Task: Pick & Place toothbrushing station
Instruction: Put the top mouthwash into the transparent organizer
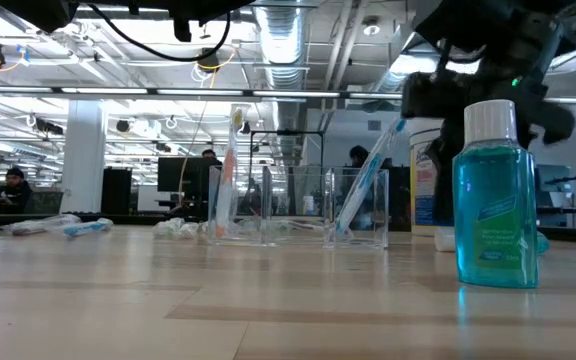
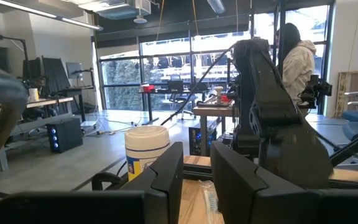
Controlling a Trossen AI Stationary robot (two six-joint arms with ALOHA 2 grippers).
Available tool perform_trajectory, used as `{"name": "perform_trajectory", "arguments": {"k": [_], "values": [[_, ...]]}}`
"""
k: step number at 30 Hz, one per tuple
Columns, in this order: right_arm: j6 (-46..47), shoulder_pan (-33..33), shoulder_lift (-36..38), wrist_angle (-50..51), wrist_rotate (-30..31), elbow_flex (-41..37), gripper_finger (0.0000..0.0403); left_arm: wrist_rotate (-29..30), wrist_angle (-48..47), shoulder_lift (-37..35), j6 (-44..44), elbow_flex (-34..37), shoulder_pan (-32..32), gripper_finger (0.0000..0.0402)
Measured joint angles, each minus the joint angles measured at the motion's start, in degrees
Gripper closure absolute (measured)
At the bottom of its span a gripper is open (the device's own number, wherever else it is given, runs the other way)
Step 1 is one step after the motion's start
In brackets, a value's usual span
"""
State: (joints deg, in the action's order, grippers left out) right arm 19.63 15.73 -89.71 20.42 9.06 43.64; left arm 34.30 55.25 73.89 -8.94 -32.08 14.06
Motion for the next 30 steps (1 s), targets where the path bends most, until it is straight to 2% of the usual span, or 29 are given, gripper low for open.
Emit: {"name": "perform_trajectory", "arguments": {"k": [7,12,18,25,30], "values": [[-0.7,0.0,-4.6,-0.5,-0.1,0.3,0.0212,0.0,-0.3,0.0,0.0,0.0,0.0,0.0326],[-0.7,0.0,-4.7,-0.7,0.0,0.4,0.0222,0.2,-0.3,0.0,0.0,0.0,0.0,0.0326],[-0.5,0.0,-3.8,-1.0,-0.1,0.2,0.0253,0.2,-0.2,0.0,0.0,0.0,0.0,0.0326],[-0.5,0.0,-4.0,-1.0,-0.2,0.2,0.0318,0.2,-0.2,0.0,0.0,0.0,0.0,0.0326],[-0.6,0.0,-3.9,-0.9,-2.0,0.4,0.032,0.2,-0.2,0.0,0.0,0.0,0.0,0.0326]]}}
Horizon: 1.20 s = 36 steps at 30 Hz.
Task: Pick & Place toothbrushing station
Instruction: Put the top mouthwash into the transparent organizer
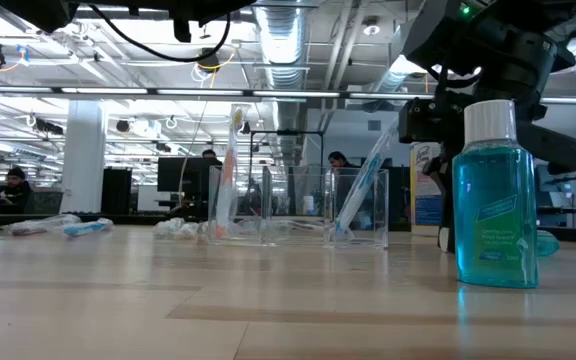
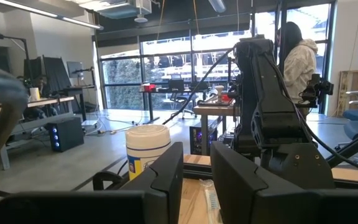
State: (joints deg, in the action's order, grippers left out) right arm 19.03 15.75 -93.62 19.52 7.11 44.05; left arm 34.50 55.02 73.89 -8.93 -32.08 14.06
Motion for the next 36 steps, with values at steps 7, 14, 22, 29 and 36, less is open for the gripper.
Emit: {"name": "perform_trajectory", "arguments": {"k": [7,14,22,29,36], "values": [[-2.3,0.4,-0.1,2.0,-1.9,3.3,0.032,0.0,0.0,0.0,0.0,0.0,0.0,0.0326],[-5.0,1.2,-0.1,4.4,-2.0,8.3,0.032,0.0,0.0,0.0,0.0,0.0,0.0,0.0326],[-9.3,1.9,-0.1,4.4,-2.1,14.5,0.032,0.0,0.0,0.0,0.0,0.0,0.0,0.0326],[-13.3,1.8,0.0,4.2,-2.1,19.3,0.032,0.0,0.0,0.0,0.0,0.0,0.0,0.0326],[-17.4,1.7,0.0,3.8,-1.2,22.9,0.032,0.0,0.0,0.0,0.0,0.0,0.0,0.0326]]}}
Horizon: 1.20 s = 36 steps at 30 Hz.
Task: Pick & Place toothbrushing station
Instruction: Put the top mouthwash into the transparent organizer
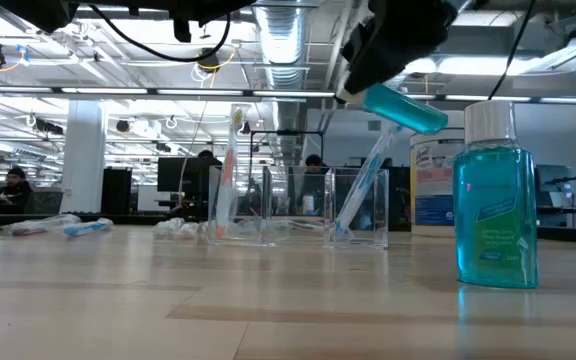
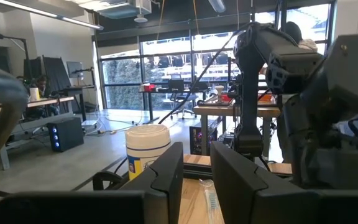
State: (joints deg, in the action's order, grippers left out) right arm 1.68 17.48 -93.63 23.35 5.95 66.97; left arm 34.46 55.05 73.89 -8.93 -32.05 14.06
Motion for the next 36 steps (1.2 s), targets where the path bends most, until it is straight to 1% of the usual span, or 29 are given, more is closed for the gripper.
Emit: {"name": "perform_trajectory", "arguments": {"k": [5,10,14,19,23,30,34,36], "values": [[-1.0,-0.7,0.0,-0.4,0.2,1.6,0.032,0.0,0.0,0.0,0.0,0.0,0.0,0.0326],[-1.7,-1.7,0.3,-3.1,4.2,1.7,0.032,0.0,0.0,0.0,0.0,0.0,0.0,0.0326],[-2.2,-2.3,3.0,-6.0,5.6,1.8,0.032,0.0,-0.1,0.0,0.0,0.0,0.0,0.0326],[-3.1,-2.3,7.0,-7.3,9.1,1.8,0.032,0.0,-0.1,0.0,0.0,0.0,0.0,0.0326],[-4.2,-2.3,8.2,-10.3,9.2,1.8,0.032,0.0,-0.1,0.0,0.0,0.0,0.0,0.0326],[-6.4,-2.3,8.2,-13.7,9.7,1.7,0.032,0.0,-0.2,0.0,0.2,0.0,0.0,0.0326],[-6.8,-2.5,9.7,-19.1,9.8,-1.6,0.032,-0.5,-0.2,0.0,0.2,0.0,0.0,0.0326],[-6.8,-2.6,11.2,-22.4,8.6,-4.0,0.032,-0.6,-0.2,0.0,0.2,0.0,0.0,0.0326]]}}
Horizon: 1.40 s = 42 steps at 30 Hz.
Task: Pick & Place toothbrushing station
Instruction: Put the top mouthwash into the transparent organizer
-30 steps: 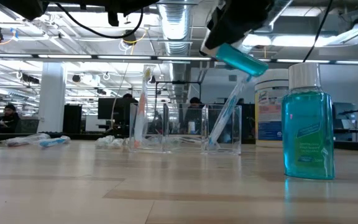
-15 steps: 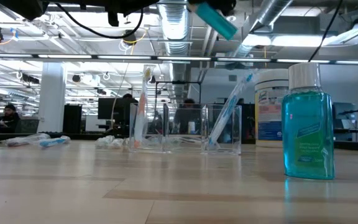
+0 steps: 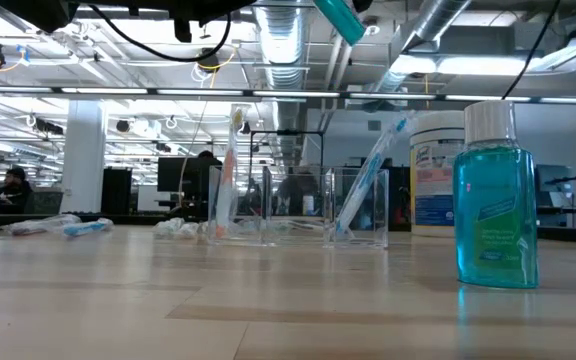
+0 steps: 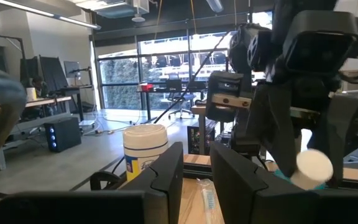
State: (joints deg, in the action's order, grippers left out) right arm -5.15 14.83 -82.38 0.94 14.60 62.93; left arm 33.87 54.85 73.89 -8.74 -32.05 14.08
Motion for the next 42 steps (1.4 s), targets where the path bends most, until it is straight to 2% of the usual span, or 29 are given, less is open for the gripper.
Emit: {"name": "perform_trajectory", "arguments": {"k": [9,23,26,32,42], "values": [[0.8,-0.3,4.5,-12.7,-1.1,-9.2,0.032,-0.1,0.0,0.0,0.2,0.0,0.0,0.0326],[3.7,-2.2,4.4,-34.4,-1.2,-21.6,0.032,-0.2,0.0,0.0,0.2,0.0,0.0,0.0326],[3.7,-2.3,3.6,-40.2,-1.2,-23.4,0.032,-0.1,0.0,0.0,0.2,0.0,0.0,0.0326],[3.7,-2.3,1.5,-42.9,-1.4,-24.3,0.032,0.0,0.0,0.0,0.2,0.0,0.0,0.0326],[4.7,-4.0,-6.8,-52.4,-4.3,-24.3,0.032,0.0,0.0,0.0,0.2,0.0,0.0,0.0326]]}}
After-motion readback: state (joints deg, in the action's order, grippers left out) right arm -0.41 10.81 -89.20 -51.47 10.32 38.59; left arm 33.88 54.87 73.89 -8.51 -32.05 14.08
